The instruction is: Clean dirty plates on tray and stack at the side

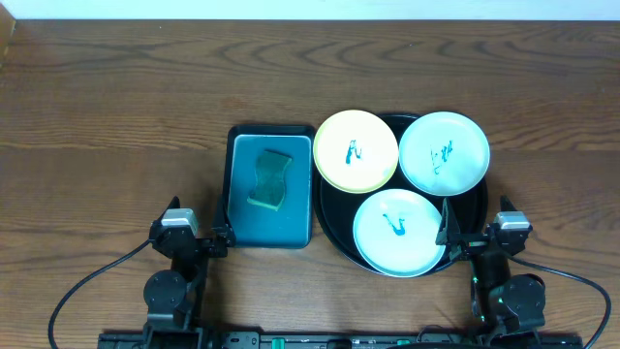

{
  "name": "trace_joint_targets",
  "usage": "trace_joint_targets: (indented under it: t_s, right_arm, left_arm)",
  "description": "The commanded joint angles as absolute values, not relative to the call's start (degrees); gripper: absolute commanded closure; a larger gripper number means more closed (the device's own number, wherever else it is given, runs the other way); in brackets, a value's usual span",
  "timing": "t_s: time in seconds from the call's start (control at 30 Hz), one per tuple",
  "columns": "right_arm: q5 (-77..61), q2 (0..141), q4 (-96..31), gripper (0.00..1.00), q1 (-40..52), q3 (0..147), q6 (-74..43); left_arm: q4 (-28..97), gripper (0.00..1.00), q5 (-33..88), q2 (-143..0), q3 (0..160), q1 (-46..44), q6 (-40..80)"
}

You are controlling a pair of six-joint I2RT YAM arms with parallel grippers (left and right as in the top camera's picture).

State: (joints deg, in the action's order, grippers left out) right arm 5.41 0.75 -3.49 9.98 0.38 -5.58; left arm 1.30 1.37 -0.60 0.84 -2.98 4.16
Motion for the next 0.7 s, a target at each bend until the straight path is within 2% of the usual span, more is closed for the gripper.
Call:
trace_joint_targets:
  t_s: [0.0,0.4,0.67]
  right_arm:
    - [5.34,0.93,-3.68,0.01,9.8,0.32,-5.06]
    - [4.4,0.93,-2.76,0.01,9.8,0.32,-9.04]
    - [4.05,0.97,-2.42,0.01,9.8,1.5,-8.69]
  left_arm:
    - [3.81,0.18,1.32,-0.6,0.23,-2.63,4.36]
    - [8.14,0.18,4.1,-3.81,4.03,-2.63,8.27]
    - [14.48,0.18,4.08,-16.93,15.86,-2.63,8.25]
